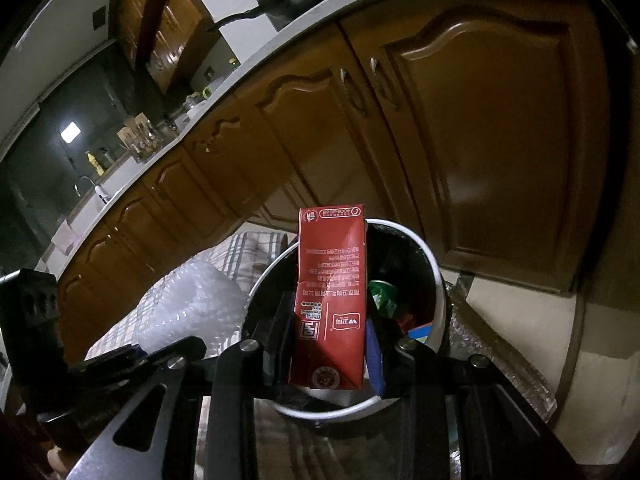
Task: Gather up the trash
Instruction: 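Carry sleeve and carton over the bin and open both tools to drop them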
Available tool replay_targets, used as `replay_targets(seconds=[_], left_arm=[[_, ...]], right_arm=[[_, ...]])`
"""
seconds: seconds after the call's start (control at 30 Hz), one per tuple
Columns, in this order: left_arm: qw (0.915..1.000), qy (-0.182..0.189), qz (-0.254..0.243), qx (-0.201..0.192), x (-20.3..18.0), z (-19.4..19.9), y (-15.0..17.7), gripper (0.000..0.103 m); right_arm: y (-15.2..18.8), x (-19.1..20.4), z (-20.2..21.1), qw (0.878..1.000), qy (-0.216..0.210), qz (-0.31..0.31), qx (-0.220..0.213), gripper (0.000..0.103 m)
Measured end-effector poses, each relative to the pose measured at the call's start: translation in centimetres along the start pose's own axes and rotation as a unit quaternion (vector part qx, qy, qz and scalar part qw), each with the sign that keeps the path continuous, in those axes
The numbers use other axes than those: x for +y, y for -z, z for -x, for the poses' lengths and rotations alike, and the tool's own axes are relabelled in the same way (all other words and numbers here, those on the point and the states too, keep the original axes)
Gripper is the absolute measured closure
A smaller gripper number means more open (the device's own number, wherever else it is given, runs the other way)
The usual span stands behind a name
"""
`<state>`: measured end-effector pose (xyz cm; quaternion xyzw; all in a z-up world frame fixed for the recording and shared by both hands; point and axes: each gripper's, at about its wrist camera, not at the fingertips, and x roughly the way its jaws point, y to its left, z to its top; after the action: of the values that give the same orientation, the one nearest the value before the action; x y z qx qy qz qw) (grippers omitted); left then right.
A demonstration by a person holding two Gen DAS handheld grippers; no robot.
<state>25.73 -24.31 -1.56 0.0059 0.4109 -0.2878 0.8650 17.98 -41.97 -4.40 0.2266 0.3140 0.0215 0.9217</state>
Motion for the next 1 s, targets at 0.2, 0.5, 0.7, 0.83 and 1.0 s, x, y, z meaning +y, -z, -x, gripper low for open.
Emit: replay_targets(seconds=[0.2, 0.5, 0.7, 0.83, 1.0], left_arm=[[1.0000, -0.007, -0.004, 0.005, -0.3, -1.0, -0.2, 0.078], [0.9998, -0.009, -0.005, 0.014, -0.5, -2.2, -0.4, 0.078], [0.9997, -0.011, -0.013, 0.016, -1.0, -3.0, -0.6, 0.078], [0.9997, -0.011, -0.015, 0.018, -1.3, -3.3, -0.7, 0.078], [0.9995, -0.014, -0.018, 0.023, -1.4, -3.6, -0.8, 0.078]], right_arm=[[-0.3, -0.1, -1.2, 1.000, 0.004, 0.002, 0.012, 0.072], [-0.4, -0.4, -2.3, 1.000, 0.009, 0.003, 0.025, 0.072], [-0.6, -0.6, -2.5, 1.000, 0.010, 0.007, 0.027, 0.072], [-0.6, -0.6, -2.8, 0.999, 0.012, 0.009, 0.031, 0.072], [-0.8, -0.8, -3.2, 0.999, 0.012, 0.010, 0.037, 0.072]])
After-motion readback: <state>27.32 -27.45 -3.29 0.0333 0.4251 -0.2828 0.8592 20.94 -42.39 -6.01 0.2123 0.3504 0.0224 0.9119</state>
